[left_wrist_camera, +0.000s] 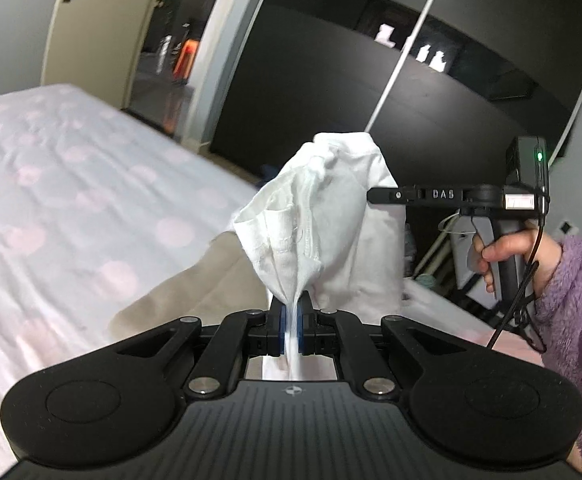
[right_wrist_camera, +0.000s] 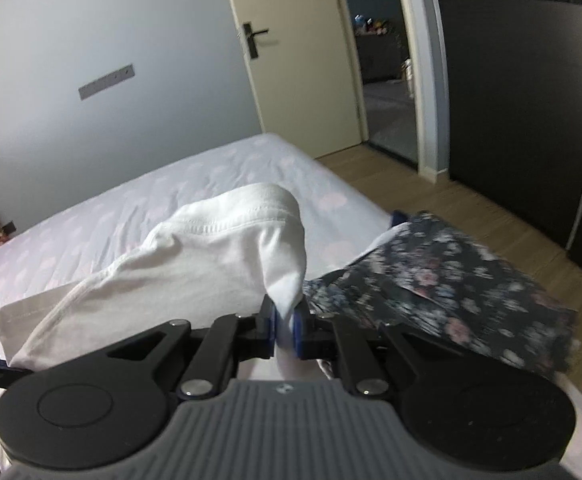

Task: Fold clothes
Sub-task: 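Carry the bundle onto the stack by the floral jeans and open both grippers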

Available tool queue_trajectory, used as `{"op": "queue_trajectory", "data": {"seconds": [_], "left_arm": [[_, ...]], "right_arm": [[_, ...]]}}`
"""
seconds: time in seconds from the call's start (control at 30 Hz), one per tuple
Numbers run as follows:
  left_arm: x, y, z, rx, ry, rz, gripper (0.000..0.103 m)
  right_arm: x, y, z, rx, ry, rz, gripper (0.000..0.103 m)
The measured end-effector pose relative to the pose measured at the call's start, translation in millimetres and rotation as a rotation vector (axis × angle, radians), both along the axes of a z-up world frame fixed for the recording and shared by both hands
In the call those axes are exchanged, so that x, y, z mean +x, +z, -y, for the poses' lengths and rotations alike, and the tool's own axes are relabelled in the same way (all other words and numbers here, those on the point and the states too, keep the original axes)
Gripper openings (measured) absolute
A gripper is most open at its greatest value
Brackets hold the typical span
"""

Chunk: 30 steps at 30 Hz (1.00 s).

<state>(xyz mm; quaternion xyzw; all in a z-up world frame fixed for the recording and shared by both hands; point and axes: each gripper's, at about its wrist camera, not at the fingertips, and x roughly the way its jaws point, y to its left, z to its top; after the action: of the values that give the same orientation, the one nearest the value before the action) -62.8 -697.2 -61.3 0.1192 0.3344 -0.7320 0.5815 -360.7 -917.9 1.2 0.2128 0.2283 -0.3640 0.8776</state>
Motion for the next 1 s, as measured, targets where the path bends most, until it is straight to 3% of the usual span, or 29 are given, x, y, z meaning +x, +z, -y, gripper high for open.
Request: {"op": "queue_trajectory", "data": {"seconds": [0.2, 0.4, 0.67, 0.87, 1.0], "left_arm": [[27.6, -16.7, 13.7, 0.044, 0.054, -0.009, 0.003], [57.3, -53.9, 31.1, 0.112, 0.105, -0.079, 0.003], [73.0, -94.3, 41.3, 0.2, 0.119, -0.122, 0.003], [78.2, -103.5, 34.7, 0.223, 0.151, -0.212, 0.004], [88.4, -103.7, 33.2, 0.216, 0.192, -0.242, 0.011]], "right_arm": [[54.2, -28.2, 24.7, 0.032, 0.071, -0.056, 0.01], [93.8, -73.4, 46.5, 0.091, 0.092, -0.111, 0.01], [116.5, -107.7, 66.4, 0.129, 0.096, -0.177, 0.009], [120.9, -116.5, 69.2, 0.122, 0.103, -0.2, 0.009], [125.6, -115.8, 66.4, 0.1, 0.092, -0.23, 0.013]]}}
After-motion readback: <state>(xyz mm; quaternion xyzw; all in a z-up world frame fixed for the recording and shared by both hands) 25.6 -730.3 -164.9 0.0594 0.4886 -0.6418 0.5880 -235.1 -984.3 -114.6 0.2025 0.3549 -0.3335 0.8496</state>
